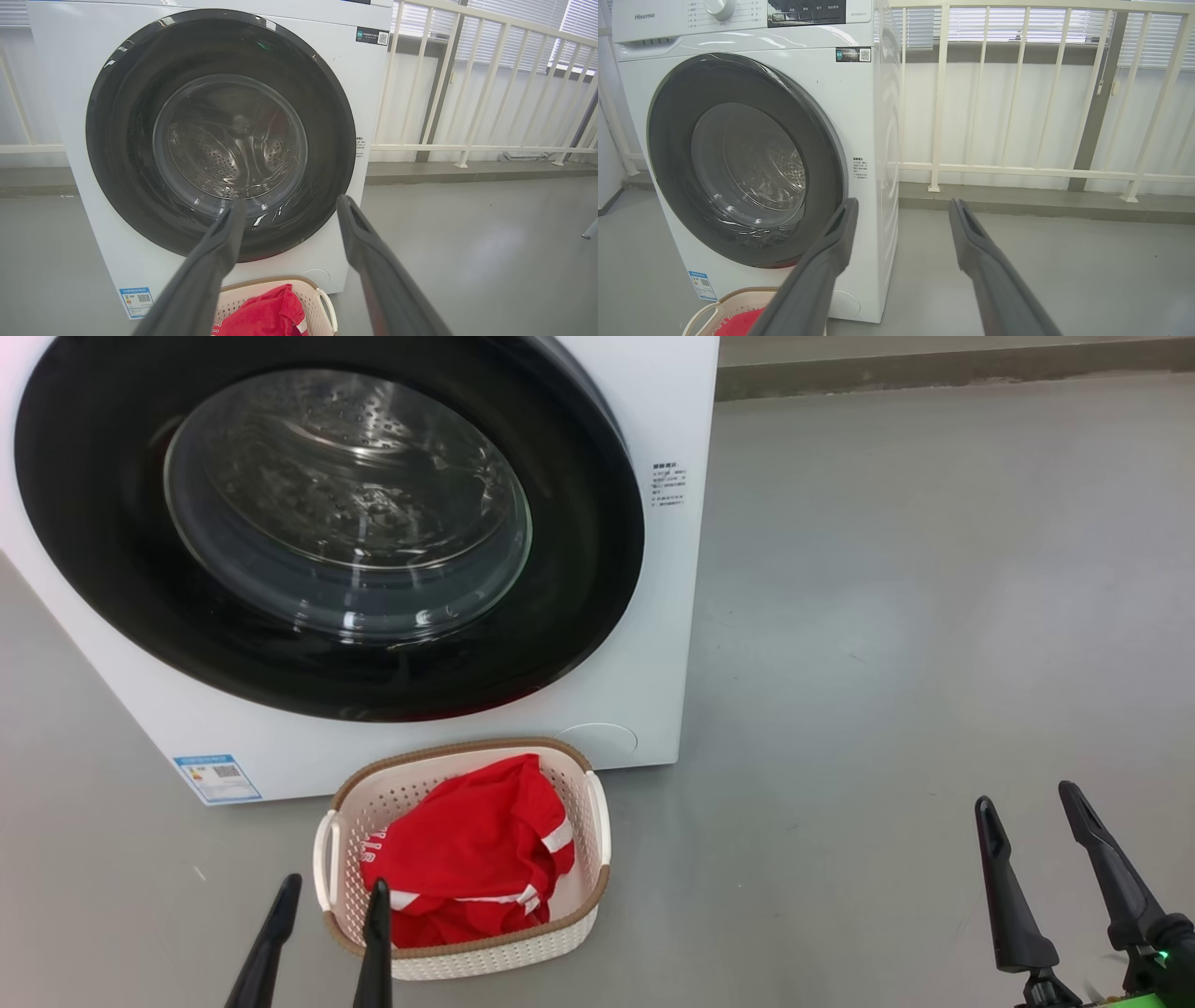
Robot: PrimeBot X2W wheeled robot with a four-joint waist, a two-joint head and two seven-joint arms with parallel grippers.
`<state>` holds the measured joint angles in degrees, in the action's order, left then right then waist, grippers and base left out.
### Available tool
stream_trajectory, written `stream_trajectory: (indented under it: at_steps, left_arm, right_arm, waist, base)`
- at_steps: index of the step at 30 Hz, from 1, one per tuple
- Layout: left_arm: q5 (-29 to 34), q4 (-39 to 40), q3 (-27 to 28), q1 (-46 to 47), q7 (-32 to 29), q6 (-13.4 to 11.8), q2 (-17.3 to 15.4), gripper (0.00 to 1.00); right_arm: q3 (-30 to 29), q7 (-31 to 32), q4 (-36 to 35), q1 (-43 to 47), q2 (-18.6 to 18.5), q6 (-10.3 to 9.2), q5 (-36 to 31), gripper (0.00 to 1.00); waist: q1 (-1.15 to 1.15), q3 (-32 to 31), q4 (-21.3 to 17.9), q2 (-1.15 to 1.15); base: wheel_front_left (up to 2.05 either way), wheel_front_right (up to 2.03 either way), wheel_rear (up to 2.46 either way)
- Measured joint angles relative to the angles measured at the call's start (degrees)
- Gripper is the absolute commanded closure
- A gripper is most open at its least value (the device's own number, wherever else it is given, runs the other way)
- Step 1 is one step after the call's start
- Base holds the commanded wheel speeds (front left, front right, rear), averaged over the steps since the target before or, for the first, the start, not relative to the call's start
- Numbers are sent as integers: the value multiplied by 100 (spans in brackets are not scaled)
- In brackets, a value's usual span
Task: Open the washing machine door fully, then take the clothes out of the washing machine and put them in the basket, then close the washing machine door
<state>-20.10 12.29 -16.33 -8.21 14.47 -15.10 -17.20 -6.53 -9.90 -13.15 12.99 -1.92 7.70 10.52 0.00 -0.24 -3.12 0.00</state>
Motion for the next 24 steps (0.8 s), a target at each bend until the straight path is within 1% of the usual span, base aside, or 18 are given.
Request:
stream_trajectory:
  at_steps: [9, 10, 14, 15, 17, 24]
  left_arm:
    - [88, 4, 75, -1, -4, 5, 42, 0]
    - [87, -63, 51, -7, -22, 5, 63, 100]
    - [85, -279, -27, -15, -35, 5, 163, 100]
    - [77, -408, -68, -18, -36, 5, 225, 100]
    - [53, -431, -69, -19, -37, 7, 236, 100]
    - [-366, -530, -24, -18, -135, 100, 272, 100]
  right_arm:
    - [9, 34, 26, -2, 8, 1, 0, 0]
    - [10, 35, 104, 2, 27, 1, 1, 100]
    - [12, 36, 352, 3, 73, 1, 2, 100]
    - [14, 38, 506, 4, 85, 1, 8, 100]
    - [16, 41, 542, 4, 86, 1, 29, 100]
    - [42, 93, 662, 0, 77, 1, 495, 100]
  waist:
    - [0, -27, 10, 0]
    - [0, -27, 10, 0]
    - [0, -26, 10, 0]
    - [0, -23, 10, 0]
    - [0, -18, 10, 0]
    - [1, -28, 29, 0]
  base:
    - [0, 0, 0]
    - [0, 0, 0]
    - [0, 0, 0]
    - [0, 0, 0]
    - [0, 0, 0]
    - [0, 0, 0]
